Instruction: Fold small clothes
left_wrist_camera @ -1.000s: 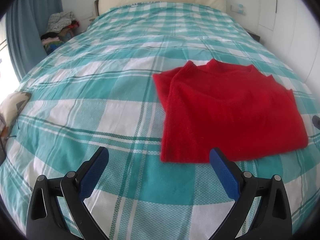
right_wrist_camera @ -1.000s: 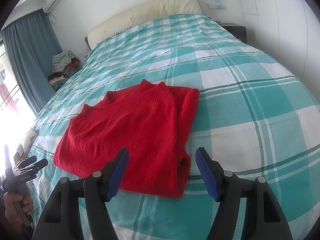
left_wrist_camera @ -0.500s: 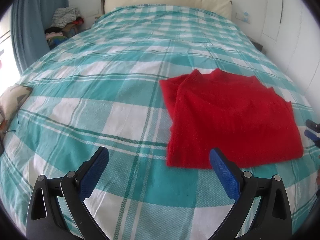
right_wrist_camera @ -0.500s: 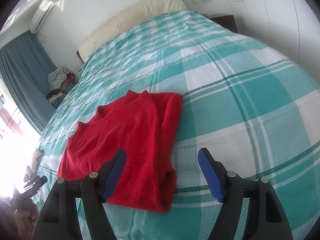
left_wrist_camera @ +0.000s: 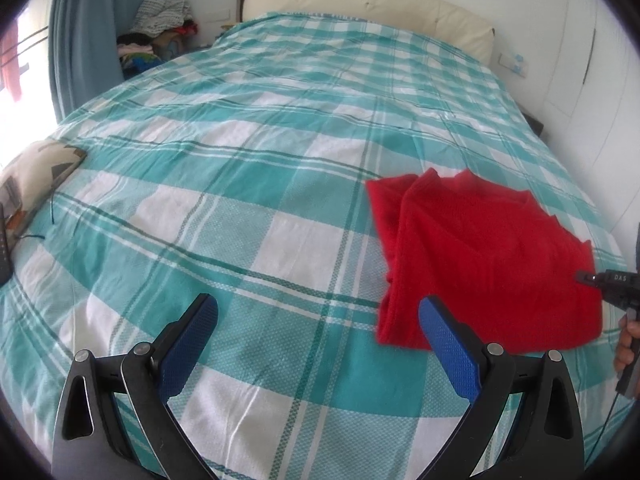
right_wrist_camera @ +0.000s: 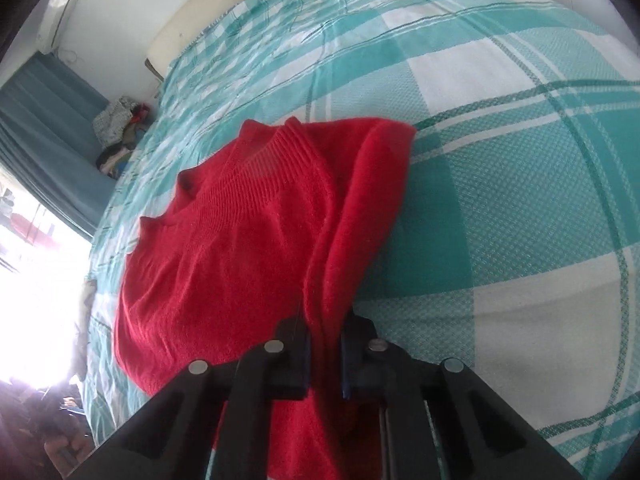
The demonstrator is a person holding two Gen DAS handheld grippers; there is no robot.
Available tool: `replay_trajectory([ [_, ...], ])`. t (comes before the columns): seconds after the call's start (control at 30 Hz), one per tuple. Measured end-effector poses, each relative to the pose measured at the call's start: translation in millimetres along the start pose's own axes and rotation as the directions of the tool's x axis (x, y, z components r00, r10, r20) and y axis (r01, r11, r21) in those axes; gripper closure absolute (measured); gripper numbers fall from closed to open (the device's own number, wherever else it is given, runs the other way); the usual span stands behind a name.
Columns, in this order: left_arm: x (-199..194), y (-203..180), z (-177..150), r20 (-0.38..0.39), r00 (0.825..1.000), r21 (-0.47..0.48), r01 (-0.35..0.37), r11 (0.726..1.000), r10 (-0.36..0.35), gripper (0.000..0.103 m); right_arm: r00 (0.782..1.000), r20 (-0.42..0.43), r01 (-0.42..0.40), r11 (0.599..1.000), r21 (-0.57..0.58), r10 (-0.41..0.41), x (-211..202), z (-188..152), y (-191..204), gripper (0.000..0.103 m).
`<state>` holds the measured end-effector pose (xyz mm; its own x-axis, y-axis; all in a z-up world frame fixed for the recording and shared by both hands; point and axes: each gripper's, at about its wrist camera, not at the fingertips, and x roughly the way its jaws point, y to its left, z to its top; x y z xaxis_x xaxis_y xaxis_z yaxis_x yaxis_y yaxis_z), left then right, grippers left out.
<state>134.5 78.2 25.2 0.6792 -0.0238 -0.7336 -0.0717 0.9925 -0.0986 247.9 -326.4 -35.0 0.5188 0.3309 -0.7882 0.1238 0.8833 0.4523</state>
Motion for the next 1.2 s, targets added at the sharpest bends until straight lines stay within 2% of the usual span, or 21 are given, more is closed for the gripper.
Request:
replay_trajectory([
  [0.1, -6.6, 23.5, 7.3, 0.018, 1.0, -0.075, 0.01, 0.997, -0.009, 0.002, 0.999, 0.005, -0.049, 0.999, -0.002, 0.049, -17.0, 15.0, 47.4, 0.093],
  [0.23, -8.0, 46.9, 13.6, 0.026, 0.999, -0.16, 0.026, 0.987, -0.022, 0.002, 0.996, -0.026, -0.084, 0.992, -0.098, 0.082, -11.1, 28.3, 139.2, 0.093],
  [0.4, -4.8, 65.3, 13.4, 0.021, 1.0, -0.208, 0.009, 0.978, -0.005, 0.002, 0.991, -0.089, -0.113, 0.974, -0.194, 0.098, 46.0, 19.0, 234.7, 0.093],
  [0.53, -3.9, 74.7, 14.1, 0.016, 1.0, -0.212, -0.005, 0.977, 0.008, 0.002, 0.989, -0.143, -0.077, 0.965, -0.25, 0.042, 102.6, -10.5, 272.8, 0.093],
  [0.57, -3.9, 76.5, 14.5, 0.015, 1.0, -0.212, -0.003, 0.977, 0.007, 0.002, 0.985, -0.168, -0.082, 0.961, -0.262, 0.038, 114.8, -17.5, 277.7, 0.088],
  [0.6, -4.6, 78.6, 14.5, 0.015, 1.0, -0.213, -0.001, 0.977, 0.004, 0.002, 0.976, -0.21, -0.119, 0.958, -0.261, 0.064, 123.9, -22.9, 280.3, 0.082],
  [0.63, -4.6, 78.5, 14.6, 0.014, 1.0, -0.214, -0.001, 0.977, 0.005, 0.002, 0.957, -0.258, -0.194, 0.953, -0.234, 0.131, 128.6, -26.5, 281.0, 0.077],
  [0.7, -5.1, 82.9, 14.8, 0.01, 1.0, -0.223, 0.008, 0.975, -0.006, 0.002, 0.906, -0.297, -0.356, 0.921, -0.155, 0.3, 121.5, -26.1, 276.0, 0.057],
  [0.77, -5.5, 86.7, 15.2, 0.008, 1.0, -0.23, 0.022, 0.973, -0.021, 0.002, 0.88, -0.273, -0.434, 0.891, -0.133, 0.387, 100.5, -19.6, 268.5, 0.056],
  [0.8, -5.5, 88.0, 15.4, 0.006, 1.0, -0.234, 0.028, 0.972, -0.027, 0.002, 0.884, -0.249, -0.438, 0.887, -0.148, 0.395, 88.3, -15.2, 264.3, 0.056],
  [0.83, -5.5, 89.4, 15.5, 0.004, 0.999, -0.238, 0.032, 0.971, -0.032, 0.002, 0.902, -0.212, -0.414, 0.893, -0.176, 0.377, 76.1, -11.2, 259.8, 0.057],
  [0.9, -6.3, 91.0, 15.3, 0.002, 0.999, -0.248, 0.045, 0.968, -0.046, 0.002, 0.958, -0.133, -0.281, 0.921, -0.271, 0.254, 57.1, -7.8, 252.0, 0.057],
  [0.93, -6.3, 91.3, 15.4, 0.002, 0.999, -0.253, 0.051, 0.966, -0.053, 0.002, 0.977, -0.103, -0.208, 0.924, -0.32, 0.184, 53.1, -9.2, 249.7, 0.057],
  [0.97, -6.5, 91.1, 15.1, 0.002, 0.998, -0.257, 0.057, 0.965, -0.058, 0.002, 0.987, -0.095, -0.156, 0.92, -0.358, 0.131, 54.1, -13.9, 246.9, 0.057],
  [1.03, -6.8, 90.0, 14.6, 0.002, 0.998, -0.256, 0.062, 0.965, -0.064, 0.002, 0.989, -0.122, -0.124, 0.911, -0.394, 0.082, 63.9, -26.5, 243.2, 0.06],
  [1.07, -7.1, 89.0, 14.2, 0.002, 0.998, -0.252, 0.063, 0.966, -0.064, 0.002, 0.988, -0.131, -0.129, 0.9, -0.416, 0.081, 69.2, -37.7, 245.6, 0.065],
  [1.1, -7.5, 88.1, 13.5, 0.003, 0.998, -0.248, 0.061, 0.967, -0.062, 0.002, 0.987, -0.134, -0.141, 0.882, -0.45, 0.09, 71.6, -46.6, 246.4, 0.065],
  [1.2, -5.8, 85.5, 11.3, -0.001, 0.999, -0.236, 0.047, 0.971, -0.048, 0.002, 0.987, -0.127, -0.153, 0.776, -0.612, 0.095, 86.9, -92.7, 271.0, 0.065],
])
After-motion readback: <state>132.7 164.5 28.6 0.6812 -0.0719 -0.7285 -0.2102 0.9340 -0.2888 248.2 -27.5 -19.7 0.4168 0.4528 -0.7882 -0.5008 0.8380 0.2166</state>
